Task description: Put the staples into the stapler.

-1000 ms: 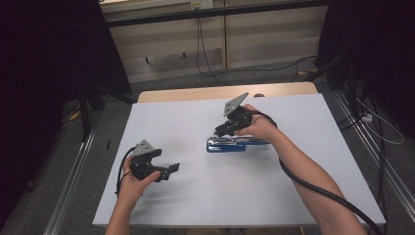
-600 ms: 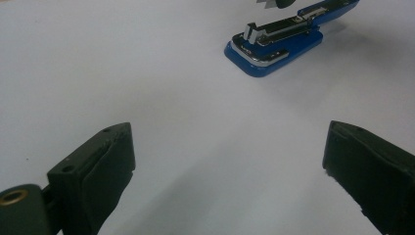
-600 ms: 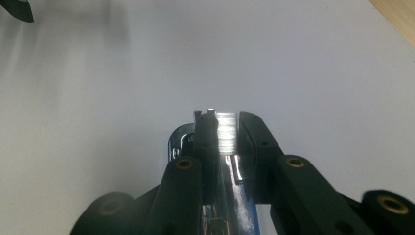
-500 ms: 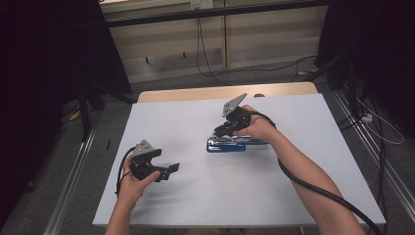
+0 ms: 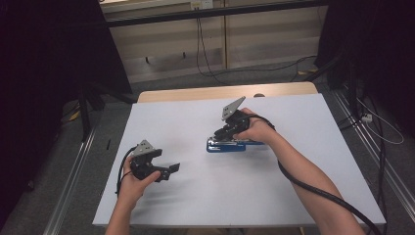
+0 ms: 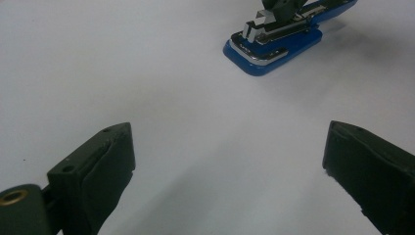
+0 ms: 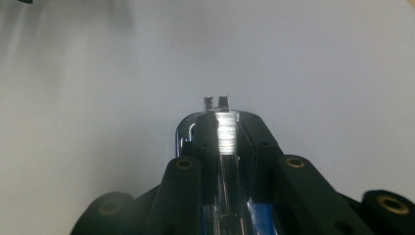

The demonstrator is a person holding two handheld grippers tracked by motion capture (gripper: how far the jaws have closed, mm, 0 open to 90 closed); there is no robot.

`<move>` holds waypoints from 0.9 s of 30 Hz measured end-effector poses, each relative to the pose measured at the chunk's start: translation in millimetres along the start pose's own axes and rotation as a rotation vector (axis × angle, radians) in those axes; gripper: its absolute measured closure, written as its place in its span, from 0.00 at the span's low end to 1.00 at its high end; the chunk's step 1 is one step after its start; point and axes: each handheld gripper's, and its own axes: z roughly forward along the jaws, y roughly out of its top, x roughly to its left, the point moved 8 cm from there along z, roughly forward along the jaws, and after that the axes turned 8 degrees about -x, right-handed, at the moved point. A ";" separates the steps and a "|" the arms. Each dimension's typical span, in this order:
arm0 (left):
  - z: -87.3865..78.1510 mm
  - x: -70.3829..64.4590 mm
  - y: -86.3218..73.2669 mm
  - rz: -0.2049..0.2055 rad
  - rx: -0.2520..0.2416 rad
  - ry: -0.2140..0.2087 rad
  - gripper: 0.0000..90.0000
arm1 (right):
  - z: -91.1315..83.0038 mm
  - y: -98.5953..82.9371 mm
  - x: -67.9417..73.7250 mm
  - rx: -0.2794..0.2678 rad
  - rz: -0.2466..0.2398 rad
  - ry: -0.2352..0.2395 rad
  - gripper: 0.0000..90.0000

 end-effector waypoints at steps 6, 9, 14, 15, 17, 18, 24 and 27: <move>0.3 -0.3 0.0 0.001 0.000 -0.001 0.06 | 1.4 -0.6 0.7 0.003 -0.003 0.003 0.88; 0.2 0.0 0.0 0.000 0.000 0.000 0.06 | 2.2 -0.3 1.2 0.002 -0.006 0.006 0.88; 0.3 0.0 0.1 -0.001 -0.001 -0.001 0.06 | 3.1 -0.4 2.1 0.005 -0.005 0.010 0.88; 0.3 -0.1 0.1 0.000 -0.001 -0.001 0.06 | 3.3 -0.4 2.1 0.006 -0.007 0.010 0.88; 0.4 0.0 0.0 0.002 0.000 -0.002 0.06 | 3.6 -0.6 2.0 0.006 -0.004 0.009 0.88; 0.4 -0.1 0.0 0.000 0.000 -0.001 0.06 | 3.8 -0.8 1.8 0.006 -0.006 0.009 0.88; 0.6 -0.1 -0.2 0.002 0.002 -0.002 0.06 | 5.2 -0.8 2.0 0.006 -0.005 0.011 0.88; 0.5 0.0 0.0 0.002 0.001 -0.002 0.06 | 6.2 -1.1 1.9 0.009 -0.006 0.011 0.88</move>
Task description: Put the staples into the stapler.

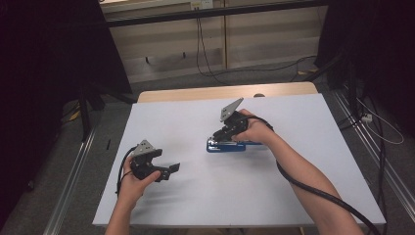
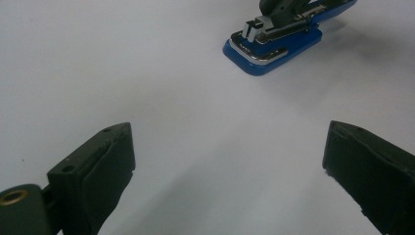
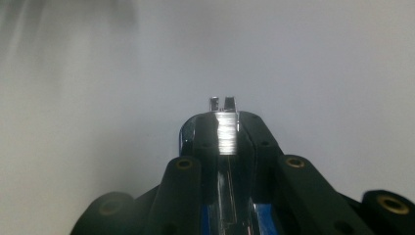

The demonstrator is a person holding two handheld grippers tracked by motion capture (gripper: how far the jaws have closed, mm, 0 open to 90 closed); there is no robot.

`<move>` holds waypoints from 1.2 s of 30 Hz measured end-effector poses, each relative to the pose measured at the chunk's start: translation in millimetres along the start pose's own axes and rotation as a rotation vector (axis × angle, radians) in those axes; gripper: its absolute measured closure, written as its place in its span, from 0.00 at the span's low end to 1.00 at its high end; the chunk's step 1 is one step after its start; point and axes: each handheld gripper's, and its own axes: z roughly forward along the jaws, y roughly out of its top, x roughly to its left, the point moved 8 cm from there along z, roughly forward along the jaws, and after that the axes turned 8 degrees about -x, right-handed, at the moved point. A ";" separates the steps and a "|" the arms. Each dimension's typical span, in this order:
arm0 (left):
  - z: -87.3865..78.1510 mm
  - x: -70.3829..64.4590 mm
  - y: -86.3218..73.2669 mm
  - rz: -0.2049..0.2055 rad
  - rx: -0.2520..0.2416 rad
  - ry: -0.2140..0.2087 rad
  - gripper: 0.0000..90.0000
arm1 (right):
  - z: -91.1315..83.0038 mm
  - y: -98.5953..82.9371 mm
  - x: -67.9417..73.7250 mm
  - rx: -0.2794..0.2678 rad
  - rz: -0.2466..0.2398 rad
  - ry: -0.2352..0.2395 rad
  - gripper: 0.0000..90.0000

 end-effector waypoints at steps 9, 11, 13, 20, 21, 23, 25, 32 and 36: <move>0.4 0.1 -0.4 0.002 0.005 0.002 0.06 | 1.1 -0.5 -0.6 0.002 0.000 0.007 0.88; 0.7 -0.3 -0.4 -0.001 0.003 -0.001 0.06 | 1.4 -0.1 -0.6 0.001 -0.004 0.007 0.88; 0.7 -0.2 -0.5 0.002 0.005 0.000 0.06 | 1.5 -0.1 -0.5 0.002 -0.003 0.009 0.88; 1.2 0.1 -0.7 0.006 0.007 0.002 0.06 | 2.6 -0.2 -0.8 0.001 -0.001 0.010 0.88; 1.4 -0.3 -0.7 0.001 0.006 0.001 0.06 | 2.6 -0.2 -0.7 0.001 0.000 0.011 0.88; 1.7 -0.9 -0.8 -0.002 0.006 -0.001 0.06 | 2.9 -0.1 -0.7 0.001 0.000 0.010 0.88; 1.7 -0.6 -0.8 0.003 0.007 0.000 0.06 | 3.2 0.1 -0.7 0.000 0.003 0.010 0.88; 2.2 -0.3 -1.1 0.006 0.010 0.001 0.06 | 6.3 2.1 -0.8 -0.008 0.014 0.011 0.87; 1.8 -0.3 -1.1 0.004 0.010 -0.002 0.06 | 8.5 3.1 -0.5 -0.022 0.029 0.011 0.83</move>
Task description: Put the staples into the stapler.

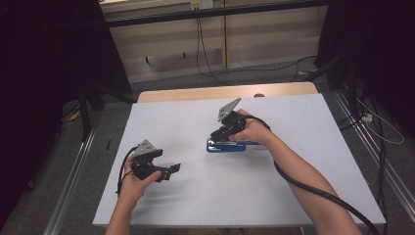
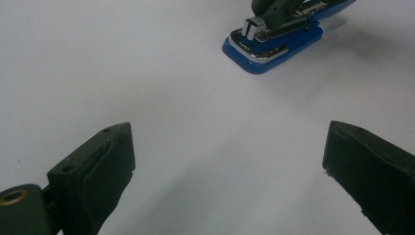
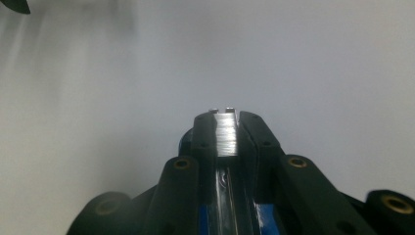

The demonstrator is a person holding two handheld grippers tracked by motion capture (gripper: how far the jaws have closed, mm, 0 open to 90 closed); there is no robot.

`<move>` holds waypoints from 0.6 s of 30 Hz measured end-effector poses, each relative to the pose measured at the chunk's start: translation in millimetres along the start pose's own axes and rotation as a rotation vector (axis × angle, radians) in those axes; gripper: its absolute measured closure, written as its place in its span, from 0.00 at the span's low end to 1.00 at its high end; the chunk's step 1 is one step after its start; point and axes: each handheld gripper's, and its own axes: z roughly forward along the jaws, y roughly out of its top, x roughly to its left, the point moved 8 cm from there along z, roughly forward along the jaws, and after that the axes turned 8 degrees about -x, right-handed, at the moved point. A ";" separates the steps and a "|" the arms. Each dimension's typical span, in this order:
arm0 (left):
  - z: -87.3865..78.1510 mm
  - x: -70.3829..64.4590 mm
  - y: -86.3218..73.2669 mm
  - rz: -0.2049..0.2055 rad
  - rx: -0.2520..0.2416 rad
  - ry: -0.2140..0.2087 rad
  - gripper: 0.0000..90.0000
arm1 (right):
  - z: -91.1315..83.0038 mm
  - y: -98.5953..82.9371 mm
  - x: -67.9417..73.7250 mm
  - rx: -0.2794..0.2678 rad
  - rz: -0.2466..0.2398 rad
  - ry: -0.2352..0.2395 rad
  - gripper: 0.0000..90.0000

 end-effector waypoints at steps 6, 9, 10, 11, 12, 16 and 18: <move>-0.9 0.7 0.8 -0.003 -0.008 0.002 0.06 | -3.3 5.2 0.8 -0.031 0.009 -0.039 0.70; -1.0 0.8 0.9 -0.003 -0.009 0.002 0.06 | -8.5 7.7 2.2 -0.049 0.024 -0.058 0.60; -1.0 0.9 0.8 -0.002 -0.008 0.002 0.06 | -10.7 8.3 2.8 -0.055 0.030 -0.064 0.58; -0.8 0.8 0.9 -0.003 -0.010 0.001 0.06 | -12.9 8.4 3.2 -0.058 0.031 -0.070 0.56; -0.8 0.6 1.2 -0.004 -0.011 0.001 0.06 | -15.0 8.3 3.9 -0.061 0.037 -0.078 0.52; -0.8 -0.5 1.1 -0.007 -0.009 0.000 0.06 | -22.0 6.6 6.8 -0.075 0.060 -0.101 0.43; -0.8 -0.5 1.0 -0.007 -0.009 0.001 0.06 | -25.7 4.8 8.0 -0.085 0.075 -0.114 0.40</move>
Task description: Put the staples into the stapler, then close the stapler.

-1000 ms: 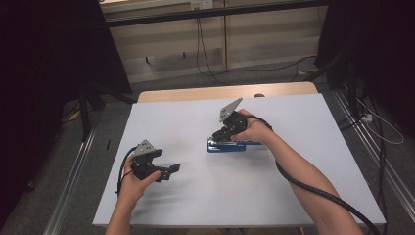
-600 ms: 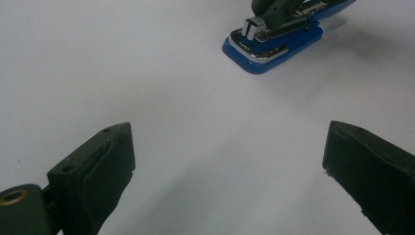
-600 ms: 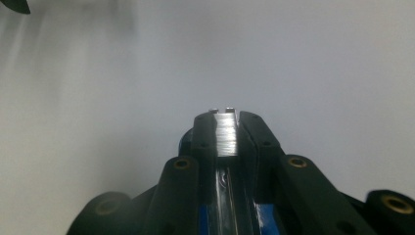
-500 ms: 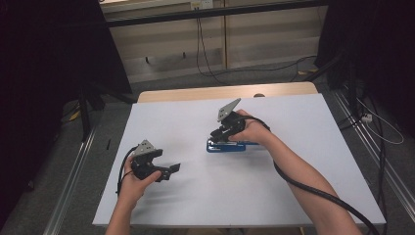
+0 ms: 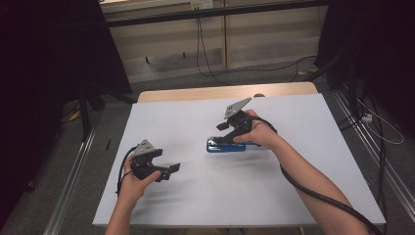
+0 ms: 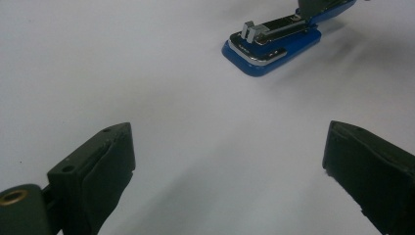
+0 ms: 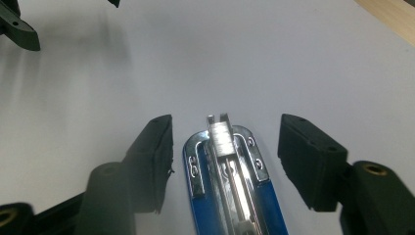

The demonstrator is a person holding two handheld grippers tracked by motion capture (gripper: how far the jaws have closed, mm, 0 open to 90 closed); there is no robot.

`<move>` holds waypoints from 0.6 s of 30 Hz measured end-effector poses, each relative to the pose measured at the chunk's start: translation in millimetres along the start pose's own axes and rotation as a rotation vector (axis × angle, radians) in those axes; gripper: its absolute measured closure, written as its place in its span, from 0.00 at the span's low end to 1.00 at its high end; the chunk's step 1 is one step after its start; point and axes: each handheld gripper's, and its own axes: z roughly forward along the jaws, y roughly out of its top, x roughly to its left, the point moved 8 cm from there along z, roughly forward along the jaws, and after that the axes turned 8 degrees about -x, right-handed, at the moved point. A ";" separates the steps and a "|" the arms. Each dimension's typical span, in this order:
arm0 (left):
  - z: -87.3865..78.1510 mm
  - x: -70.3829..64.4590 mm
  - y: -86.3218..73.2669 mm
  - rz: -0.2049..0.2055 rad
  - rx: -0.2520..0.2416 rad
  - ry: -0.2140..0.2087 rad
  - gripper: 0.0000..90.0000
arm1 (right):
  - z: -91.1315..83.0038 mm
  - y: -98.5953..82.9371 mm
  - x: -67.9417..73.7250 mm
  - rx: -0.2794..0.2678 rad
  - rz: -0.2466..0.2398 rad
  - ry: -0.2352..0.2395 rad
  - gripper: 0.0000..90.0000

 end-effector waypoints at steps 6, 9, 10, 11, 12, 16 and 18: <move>0.4 -0.7 0.4 -0.001 -0.004 -0.003 0.06 | -10.6 -6.8 0.4 -0.003 0.004 -0.038 0.29; 0.2 0.1 -0.8 0.004 0.005 -0.004 0.06 | -18.1 -10.8 0.1 -0.001 0.019 -0.070 0.25; 0.3 0.4 -0.2 -0.002 -0.001 -0.002 0.06 | -22.0 -13.4 -0.5 0.007 0.017 -0.088 0.24; 0.3 0.4 0.3 -0.006 -0.005 -0.003 0.06 | -25.5 -15.6 -0.6 0.014 0.008 -0.100 0.24; 0.2 -0.1 0.6 -0.011 -0.009 -0.005 0.06 | -28.1 -17.0 -0.5 0.014 0.010 -0.106 0.24; 0.2 -1.1 -0.1 -0.009 -0.002 -0.008 0.06 | -43.6 -25.2 -0.8 0.019 0.036 -0.142 0.24; -0.2 -1.5 0.2 -0.008 -0.004 -0.006 0.06 | -51.3 -29.6 -2.5 0.029 0.035 -0.169 0.23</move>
